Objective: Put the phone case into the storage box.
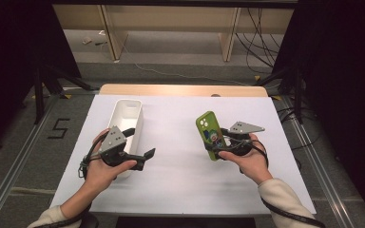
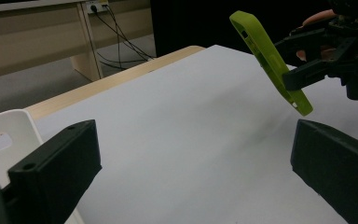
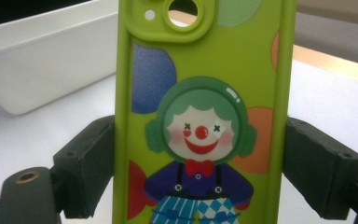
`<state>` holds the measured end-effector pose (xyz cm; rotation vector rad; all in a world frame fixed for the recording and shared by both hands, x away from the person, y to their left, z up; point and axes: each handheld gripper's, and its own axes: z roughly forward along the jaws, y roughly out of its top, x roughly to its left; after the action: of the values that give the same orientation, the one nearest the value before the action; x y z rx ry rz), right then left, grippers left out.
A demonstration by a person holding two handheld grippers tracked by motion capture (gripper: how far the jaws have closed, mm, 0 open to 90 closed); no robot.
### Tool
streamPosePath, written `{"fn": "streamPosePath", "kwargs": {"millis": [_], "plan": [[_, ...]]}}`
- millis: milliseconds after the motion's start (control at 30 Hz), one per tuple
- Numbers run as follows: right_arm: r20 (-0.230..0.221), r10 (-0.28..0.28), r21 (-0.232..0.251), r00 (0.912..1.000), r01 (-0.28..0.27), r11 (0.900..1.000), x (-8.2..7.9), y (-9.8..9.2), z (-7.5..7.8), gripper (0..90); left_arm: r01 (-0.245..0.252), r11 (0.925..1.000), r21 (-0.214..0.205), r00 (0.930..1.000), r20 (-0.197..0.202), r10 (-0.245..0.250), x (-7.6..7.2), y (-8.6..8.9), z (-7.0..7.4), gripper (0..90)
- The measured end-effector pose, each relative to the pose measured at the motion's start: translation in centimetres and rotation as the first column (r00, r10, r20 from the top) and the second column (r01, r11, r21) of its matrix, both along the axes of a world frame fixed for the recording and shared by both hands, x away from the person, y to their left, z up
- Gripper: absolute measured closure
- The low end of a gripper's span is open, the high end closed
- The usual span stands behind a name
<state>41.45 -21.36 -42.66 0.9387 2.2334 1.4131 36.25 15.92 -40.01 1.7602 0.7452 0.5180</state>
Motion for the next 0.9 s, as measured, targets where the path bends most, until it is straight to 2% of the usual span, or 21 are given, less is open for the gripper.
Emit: {"fn": "streamPosePath", "kwargs": {"millis": [267, 733, 900], "plan": [[0.024, 0.002, 0.026, 0.9997, -0.003, 0.9997, -0.2, 0.0, 0.4, 16.8, 0.018, 0.9997, -0.014, 0.9998, -0.001, -0.018, 1.4, -1.6, 0.7, 1.1], [0.043, -0.01, 0.04, 0.999, 0.008, 0.9992, -0.5, 0.2, 0.4, 16.8, 0.049, 0.9981, -0.038, 0.9988, 0.011, -0.048, 3.6, -4.9, 1.9, 3.8], [0.043, -0.005, 0.045, 0.999, 0.003, 0.999, -0.5, 0.4, 0.3, 16.8, 0.052, 0.9967, -0.062, 0.9986, 0.002, -0.052, 4.1, -5.4, 2.2, 4.2]]}}
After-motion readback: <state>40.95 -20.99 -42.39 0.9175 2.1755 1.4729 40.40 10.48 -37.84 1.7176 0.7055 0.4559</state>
